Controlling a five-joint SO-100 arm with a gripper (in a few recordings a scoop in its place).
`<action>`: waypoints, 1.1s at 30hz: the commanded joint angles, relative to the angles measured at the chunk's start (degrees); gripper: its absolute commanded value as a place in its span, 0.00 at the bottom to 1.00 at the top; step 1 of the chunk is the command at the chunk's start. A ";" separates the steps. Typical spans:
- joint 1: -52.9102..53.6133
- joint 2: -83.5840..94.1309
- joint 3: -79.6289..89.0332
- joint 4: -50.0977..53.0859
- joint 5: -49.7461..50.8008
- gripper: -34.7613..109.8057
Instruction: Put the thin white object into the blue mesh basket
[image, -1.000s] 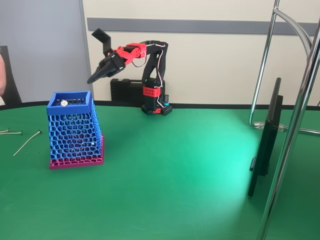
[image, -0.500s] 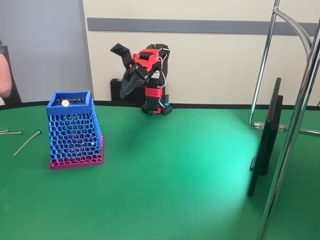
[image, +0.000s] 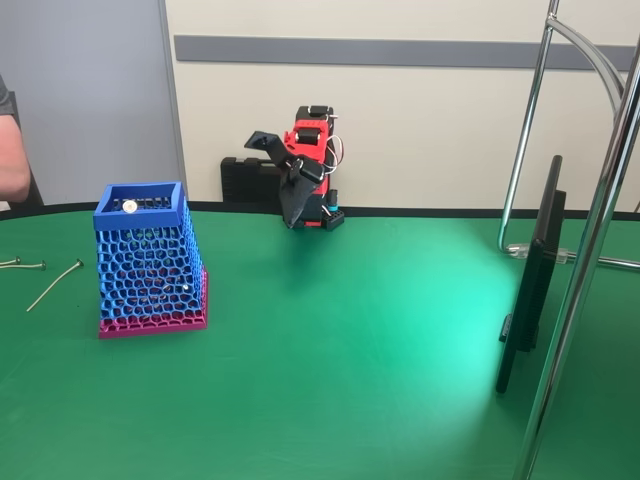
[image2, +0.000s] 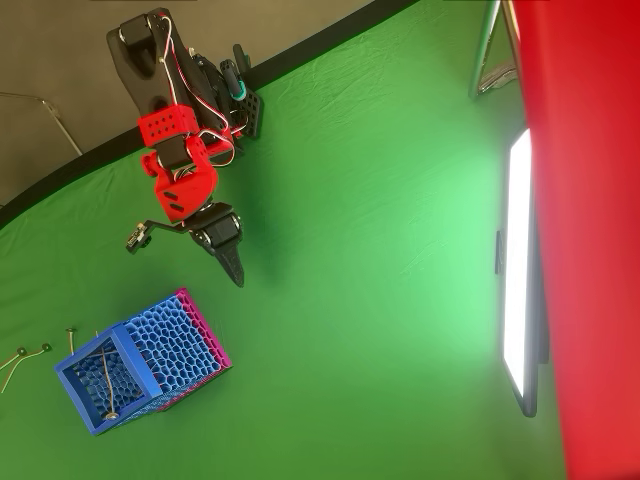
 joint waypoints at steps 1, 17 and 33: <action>-0.97 6.06 4.48 0.09 2.99 0.24; -2.64 21.62 8.00 16.96 25.31 0.24; -2.46 26.37 8.00 26.98 27.25 0.25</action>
